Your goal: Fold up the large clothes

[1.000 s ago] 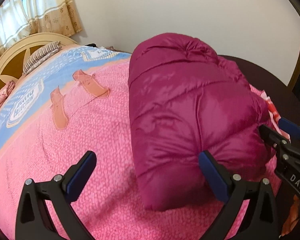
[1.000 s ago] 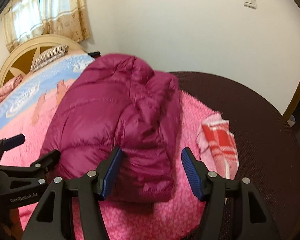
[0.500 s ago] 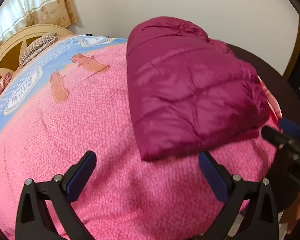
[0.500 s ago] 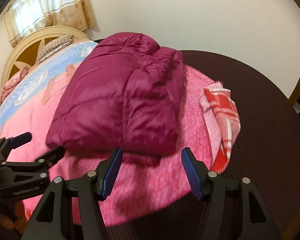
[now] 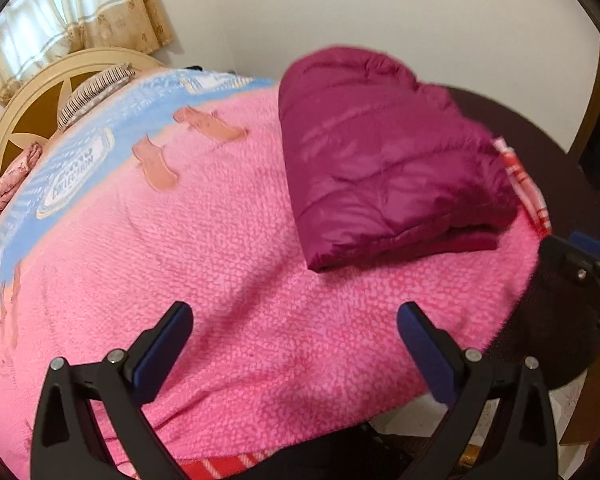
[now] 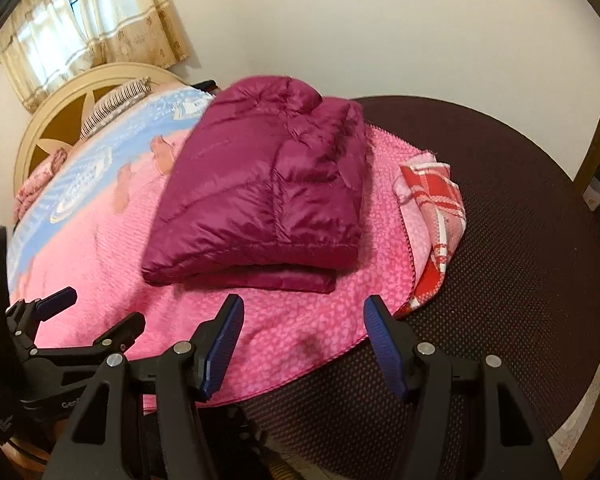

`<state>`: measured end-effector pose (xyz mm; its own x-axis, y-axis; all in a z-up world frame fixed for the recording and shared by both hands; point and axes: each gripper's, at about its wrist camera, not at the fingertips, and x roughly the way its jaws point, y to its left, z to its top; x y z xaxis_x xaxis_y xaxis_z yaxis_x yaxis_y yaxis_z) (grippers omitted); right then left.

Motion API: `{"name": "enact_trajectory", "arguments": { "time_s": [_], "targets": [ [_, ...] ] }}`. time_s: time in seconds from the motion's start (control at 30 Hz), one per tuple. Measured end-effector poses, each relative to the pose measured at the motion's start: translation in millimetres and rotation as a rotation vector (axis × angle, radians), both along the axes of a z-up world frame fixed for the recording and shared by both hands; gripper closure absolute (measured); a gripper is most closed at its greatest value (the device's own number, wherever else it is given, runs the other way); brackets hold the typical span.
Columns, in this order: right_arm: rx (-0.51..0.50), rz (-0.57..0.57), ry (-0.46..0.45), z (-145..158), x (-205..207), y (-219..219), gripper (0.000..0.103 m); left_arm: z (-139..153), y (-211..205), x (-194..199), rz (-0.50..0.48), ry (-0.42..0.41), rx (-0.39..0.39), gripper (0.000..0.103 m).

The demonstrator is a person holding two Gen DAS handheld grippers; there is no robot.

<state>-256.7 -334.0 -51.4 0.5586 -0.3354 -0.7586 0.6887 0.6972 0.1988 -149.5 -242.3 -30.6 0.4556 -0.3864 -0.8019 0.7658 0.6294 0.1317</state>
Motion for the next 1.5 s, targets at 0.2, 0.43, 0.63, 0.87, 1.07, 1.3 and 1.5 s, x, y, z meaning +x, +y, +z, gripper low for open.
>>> {"name": "enact_trajectory", "arguments": {
  "time_s": [0.2, 0.43, 0.63, 0.87, 1.07, 1.3, 1.5],
  "targets": [
    [-0.084, 0.048, -0.038, 40.9, -4.2, 25.8, 0.031, 32.2, 16.3, -18.8, -0.088, 0.100, -0.062, 0.000],
    [-0.206, 0.035, -0.171, 95.3, -25.5, 48.0, 0.027, 84.3, 33.2, -37.0, -0.087, -0.019, -0.214, 0.000],
    [-0.382, -0.039, -0.334, 133.1, -53.6, 64.9, 0.023, 126.8, 52.0, -57.3, -0.025, -0.298, -0.419, 0.000],
    [-0.577, -0.121, -0.511, 159.7, -76.0, 85.2, 0.013, 141.1, 46.7, -68.9, -0.014, -0.457, -0.540, 0.000],
    [-0.681, -0.159, -0.589, 163.9, -84.6, 94.9, 0.011, 143.2, 54.7, -70.1, -0.001, -0.498, -0.661, 0.000],
    [-0.702, -0.181, -0.620, 153.6, -83.5, 100.0, 0.008, 131.4, 61.2, -64.5, 0.006, -0.519, -0.707, 0.000],
    [-0.625, -0.154, -0.556, 140.4, -64.5, 87.3, 0.008, 126.2, 63.1, -65.4, 0.024, -0.551, -0.689, 0.000]
  ]
}}
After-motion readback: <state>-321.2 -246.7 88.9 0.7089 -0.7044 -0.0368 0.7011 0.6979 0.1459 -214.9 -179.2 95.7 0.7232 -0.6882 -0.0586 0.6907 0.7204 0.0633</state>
